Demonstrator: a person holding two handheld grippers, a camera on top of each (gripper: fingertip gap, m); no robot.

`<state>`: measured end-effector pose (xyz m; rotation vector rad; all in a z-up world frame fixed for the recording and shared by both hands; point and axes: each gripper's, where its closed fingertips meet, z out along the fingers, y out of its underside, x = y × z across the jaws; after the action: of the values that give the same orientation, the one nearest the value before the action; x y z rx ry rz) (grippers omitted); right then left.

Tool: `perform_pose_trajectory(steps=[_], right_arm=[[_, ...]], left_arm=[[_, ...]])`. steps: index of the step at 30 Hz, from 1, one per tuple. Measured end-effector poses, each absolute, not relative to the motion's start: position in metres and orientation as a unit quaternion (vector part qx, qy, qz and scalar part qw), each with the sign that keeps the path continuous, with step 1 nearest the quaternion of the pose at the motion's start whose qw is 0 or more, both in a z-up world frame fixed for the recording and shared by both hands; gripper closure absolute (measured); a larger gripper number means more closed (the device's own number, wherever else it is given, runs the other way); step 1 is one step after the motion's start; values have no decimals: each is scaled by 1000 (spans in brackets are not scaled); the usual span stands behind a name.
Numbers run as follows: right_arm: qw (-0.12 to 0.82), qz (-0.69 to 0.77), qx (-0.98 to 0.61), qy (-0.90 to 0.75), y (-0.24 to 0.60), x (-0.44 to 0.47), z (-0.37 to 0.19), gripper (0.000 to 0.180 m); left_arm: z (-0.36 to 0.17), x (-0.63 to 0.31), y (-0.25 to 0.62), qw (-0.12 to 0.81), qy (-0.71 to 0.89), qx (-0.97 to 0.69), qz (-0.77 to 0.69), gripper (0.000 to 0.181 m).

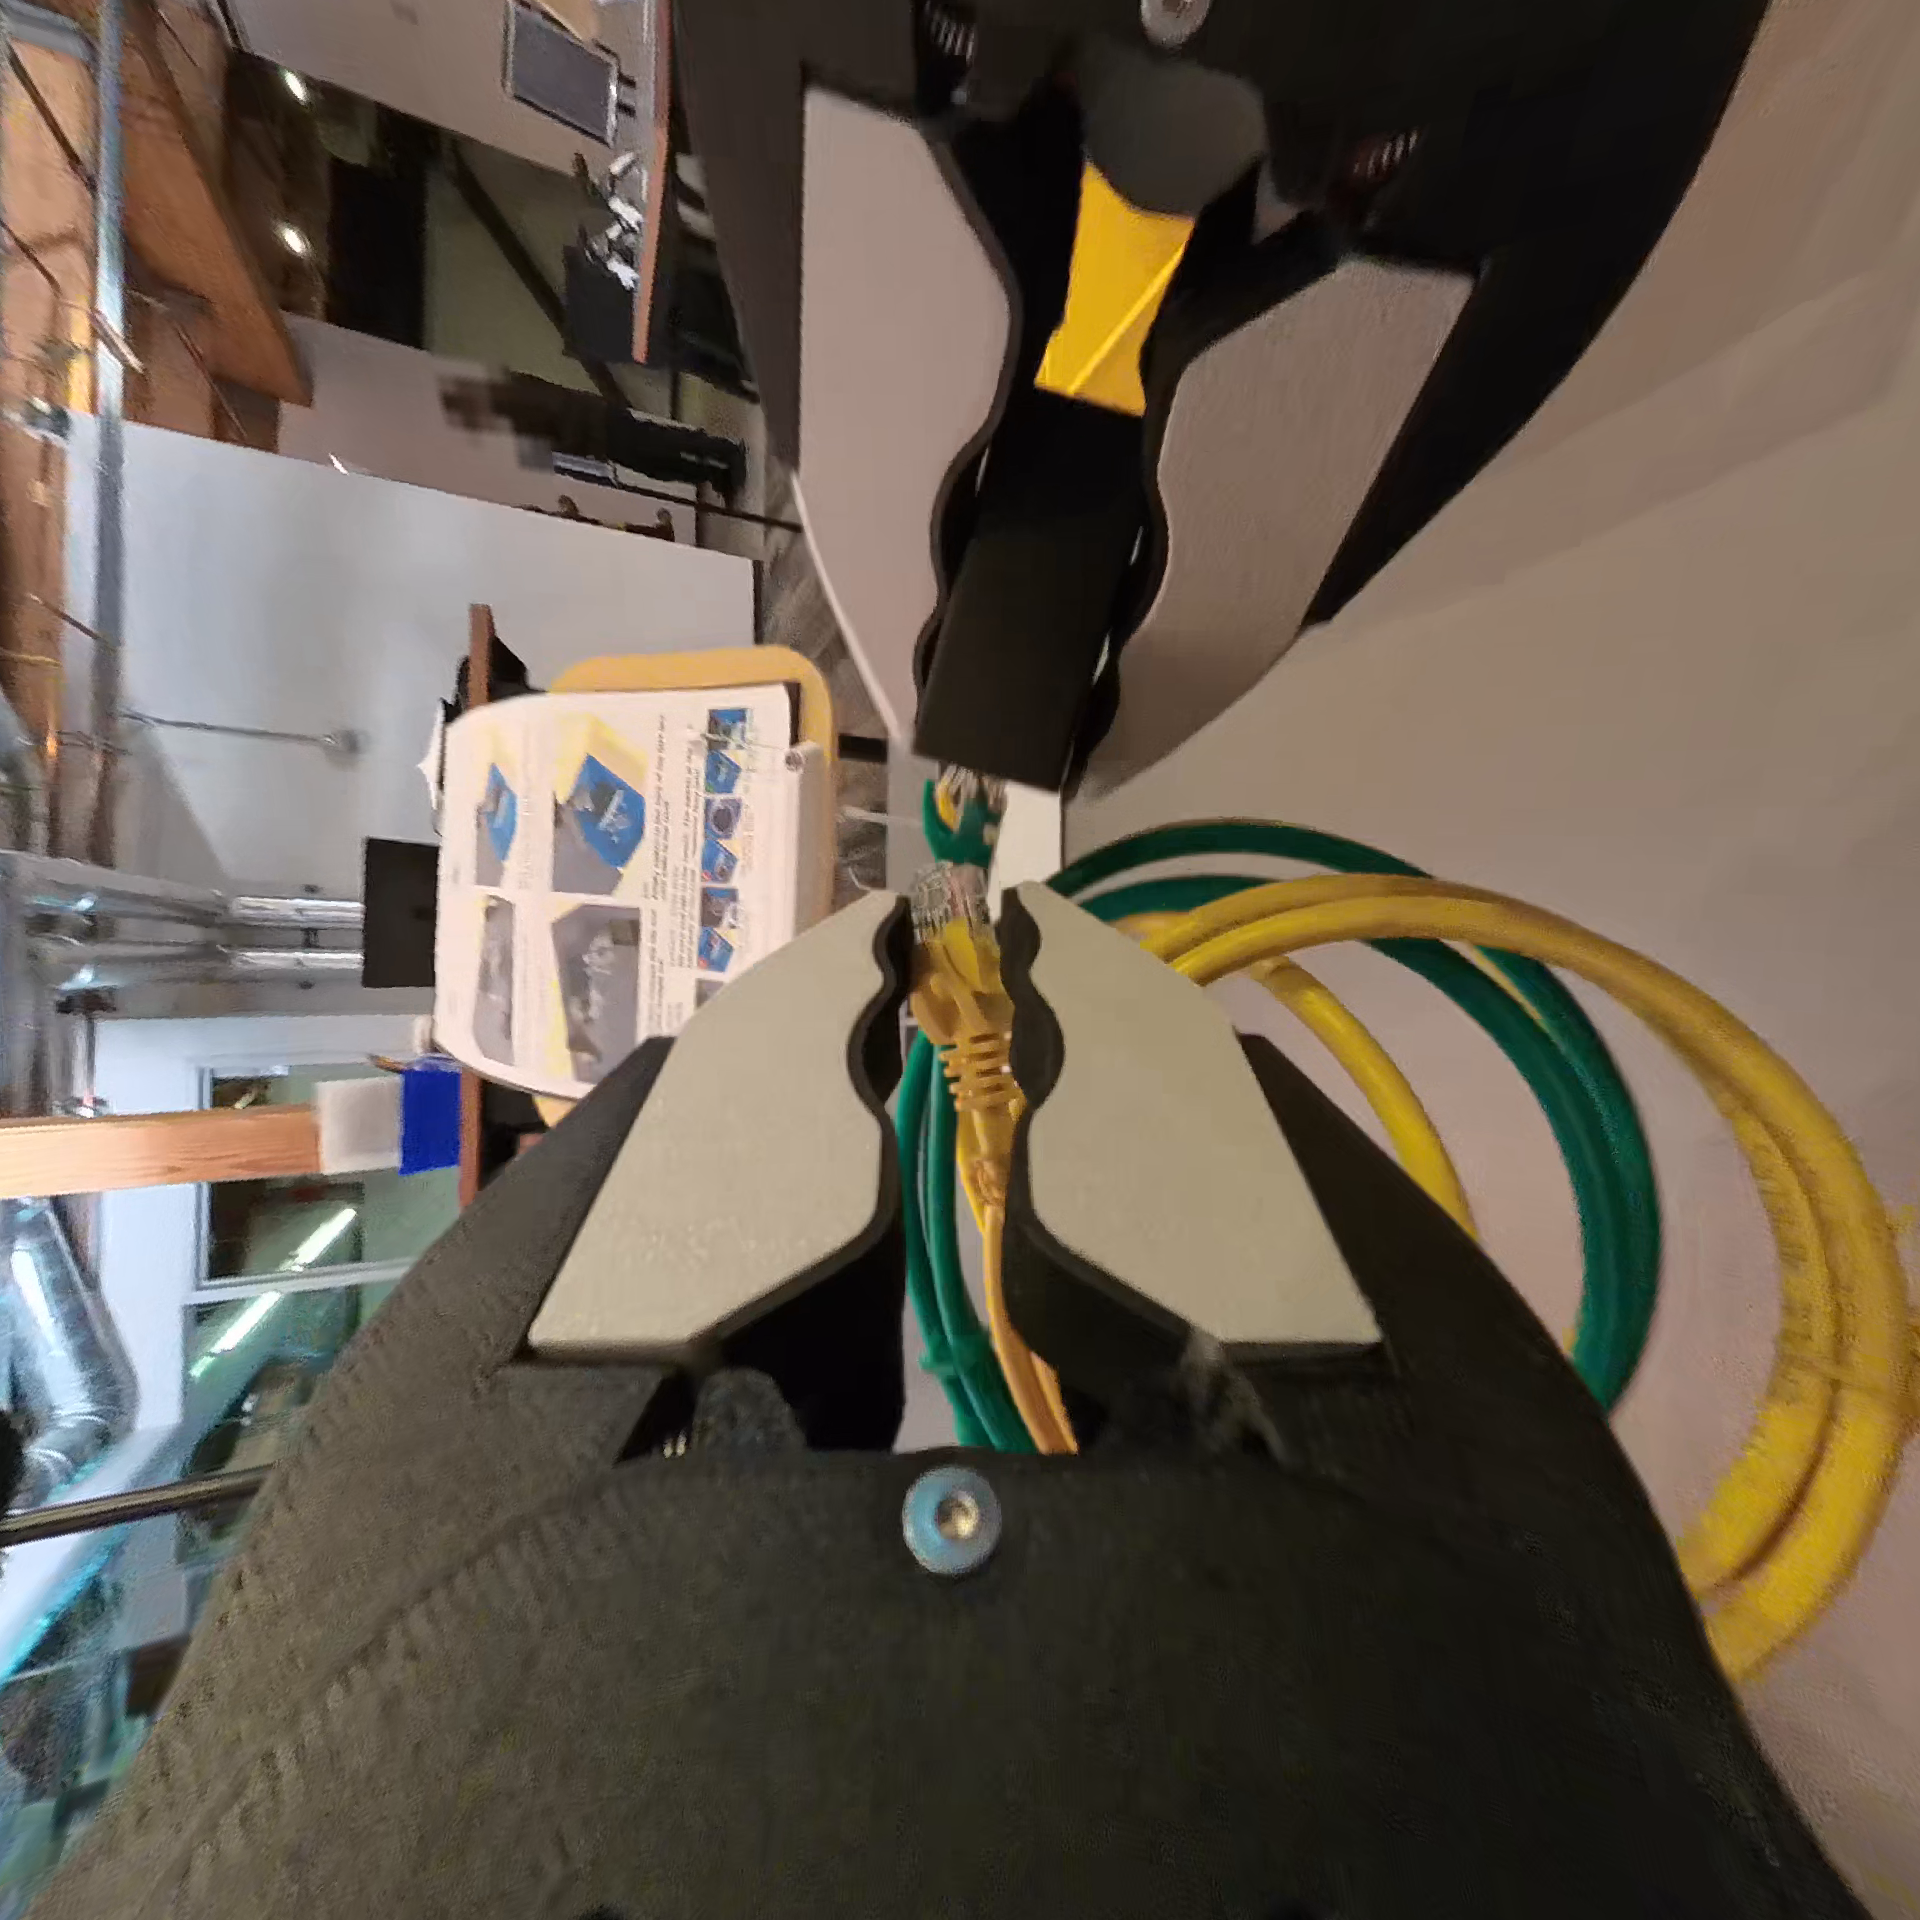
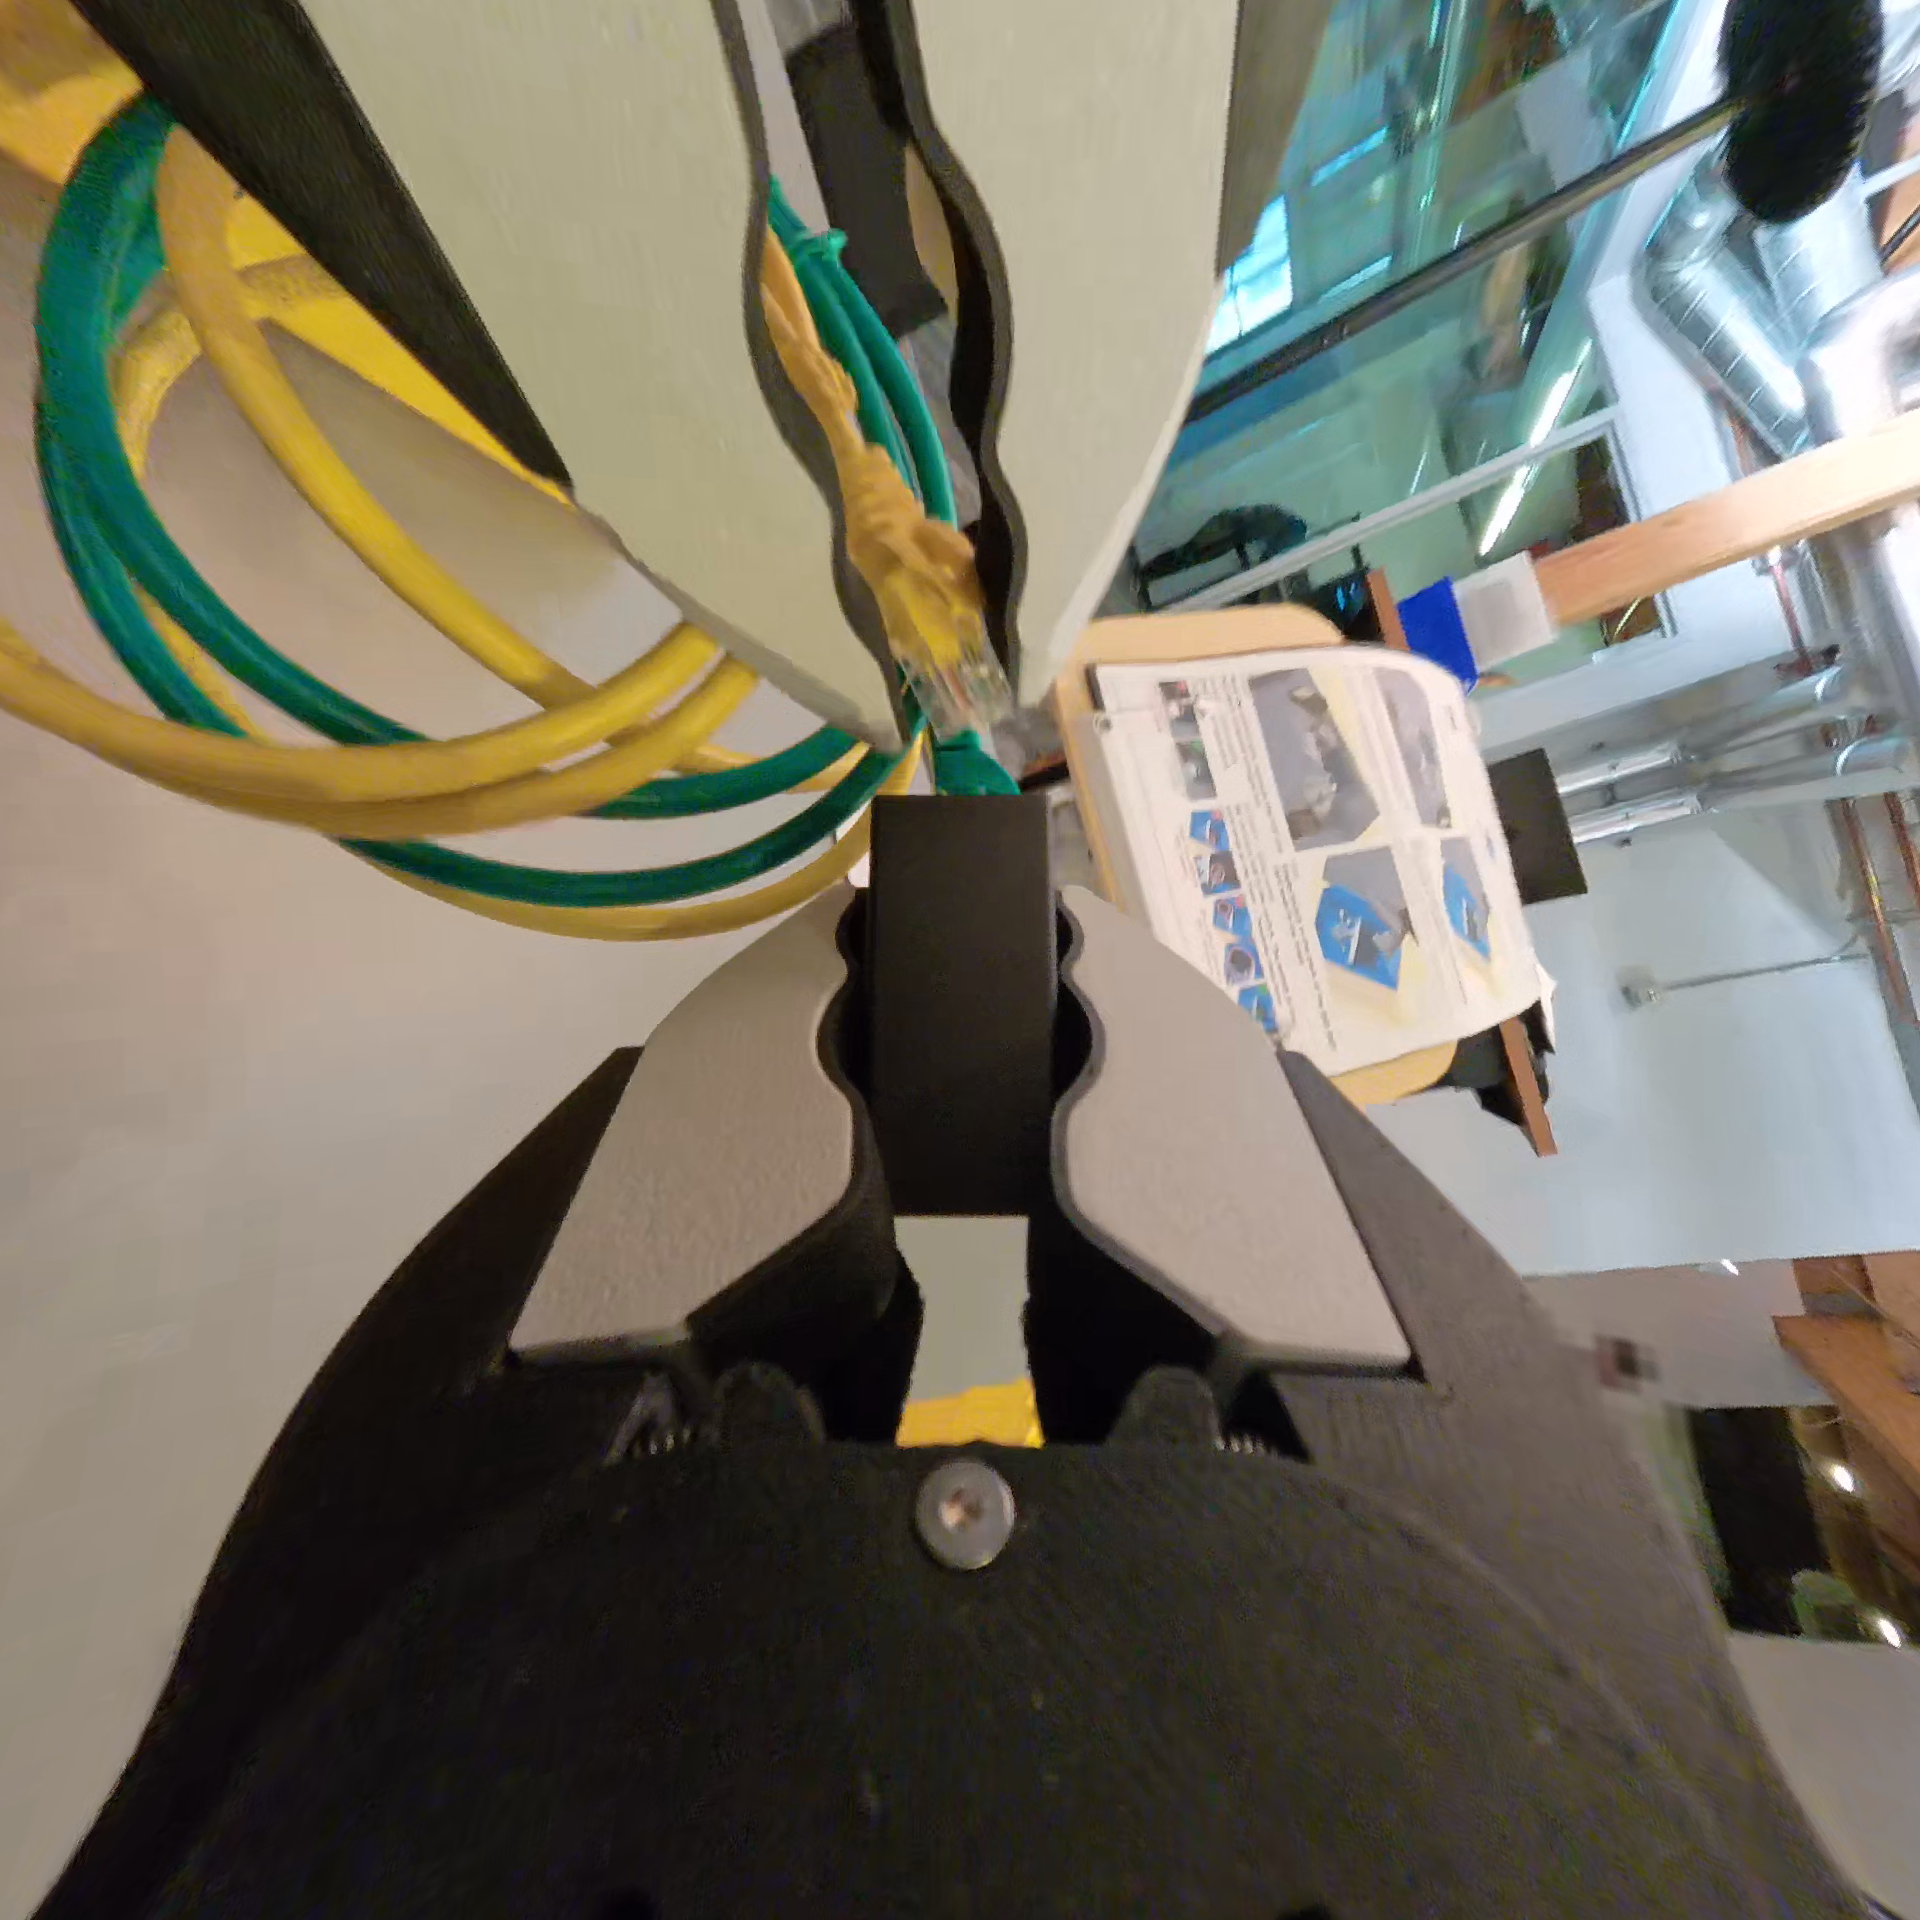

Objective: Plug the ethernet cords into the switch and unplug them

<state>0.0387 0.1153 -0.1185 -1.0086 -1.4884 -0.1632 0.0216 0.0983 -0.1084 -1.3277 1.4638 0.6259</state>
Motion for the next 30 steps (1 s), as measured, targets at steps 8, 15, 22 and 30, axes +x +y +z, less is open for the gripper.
perform_pose_trajectory(steps=[8,15,22,30], right_arm=[[582,-68,-491,-645,136,44,-146,151],[571,-60,-517,-634,142,46,-150,150],[570,-56,-526,-629,142,47,-152,150],[557,-51,-538,-631,145,50,-158,150]], left_arm=[[-136,5,119,518,587,-563,265,164],[-135,-2,128,521,570,-570,281,168],[-138,-7,130,532,551,-574,288,168],[-149,9,118,511,587,-617,121,169]])
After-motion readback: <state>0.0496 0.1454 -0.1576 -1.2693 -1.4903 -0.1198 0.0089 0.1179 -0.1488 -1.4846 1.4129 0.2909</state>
